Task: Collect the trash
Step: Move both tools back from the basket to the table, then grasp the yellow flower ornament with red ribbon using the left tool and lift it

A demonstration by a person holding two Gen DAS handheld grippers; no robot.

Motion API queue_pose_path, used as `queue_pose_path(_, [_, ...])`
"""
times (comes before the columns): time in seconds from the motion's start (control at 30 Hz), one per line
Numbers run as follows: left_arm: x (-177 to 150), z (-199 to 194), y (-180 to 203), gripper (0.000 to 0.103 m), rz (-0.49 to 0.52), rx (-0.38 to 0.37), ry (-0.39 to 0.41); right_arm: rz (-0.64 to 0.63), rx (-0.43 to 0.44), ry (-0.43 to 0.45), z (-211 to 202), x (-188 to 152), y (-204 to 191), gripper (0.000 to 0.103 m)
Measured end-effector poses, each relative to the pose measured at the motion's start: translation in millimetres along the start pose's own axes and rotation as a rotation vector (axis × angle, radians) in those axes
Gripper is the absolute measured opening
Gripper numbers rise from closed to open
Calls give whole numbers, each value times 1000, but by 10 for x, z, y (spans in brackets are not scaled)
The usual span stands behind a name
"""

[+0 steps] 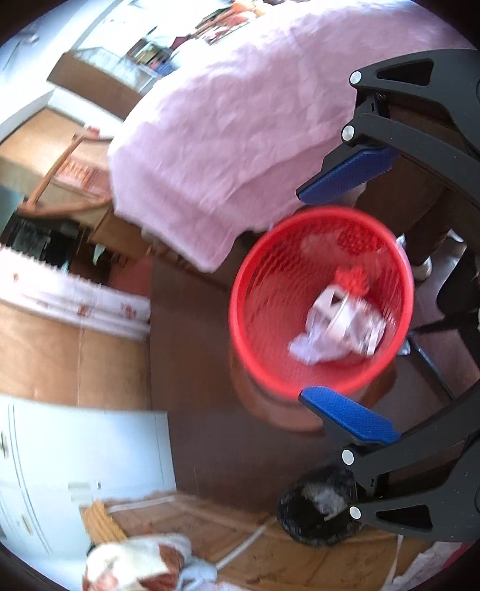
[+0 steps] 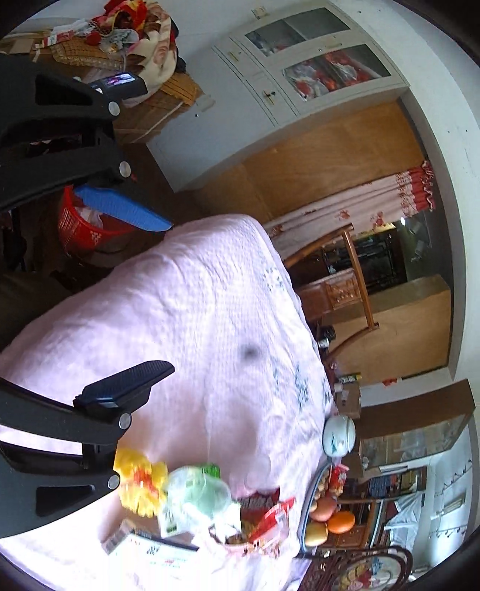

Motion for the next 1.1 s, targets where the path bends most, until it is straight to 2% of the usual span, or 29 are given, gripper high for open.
queue_pose_path(0.13, [-102, 7, 419, 95, 102, -3, -24, 35, -100, 27, -227, -3, 482, 72])
queue_pose_path(0.33, [-103, -300, 1320, 95, 273, -120, 9, 118, -221, 99, -591, -25, 1169, 81])
queue_pose_path(0.47, [-193, -557, 2013, 96, 384, -236, 26, 183, -256, 105, -746, -174, 1598, 81])
queue_pose_path(0.7, [-680, -833, 3275, 96, 597, -467, -52, 297, -291, 116, -938, -393, 2071, 82])
queue_pose_path(0.77, [-855, -870, 3600, 96, 668, -509, -65, 336, -279, 127, -971, -447, 2185, 85])
queue_pose_path(0.83, [-1023, -904, 3876, 96, 733, -531, -58, 389, -217, 145, -995, -475, 2251, 90])
queue_pose_path(0.9, [-1173, -885, 4102, 96, 785, -530, -58, 425, -162, 156, -986, -498, 2298, 92])
queue_pose_path(1.0, [-1384, -835, 4309, 96, 817, -551, -93, 475, -62, 139, -901, -499, 2339, 92])
queue_pose_path(1.1, [-1466, -766, 4417, 96, 828, -540, -97, 522, 8, 110, -824, -520, 2340, 92])
Point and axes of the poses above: each gripper's, at about its wrist camera, not at the fingertips, and z roughly the way its jaws point, y to its right, x to its top, the point moved 7 cm from there along z, roughly the way its jaws point, and after that the axes turned 4 degrees about -z, right-handed, at the moved point
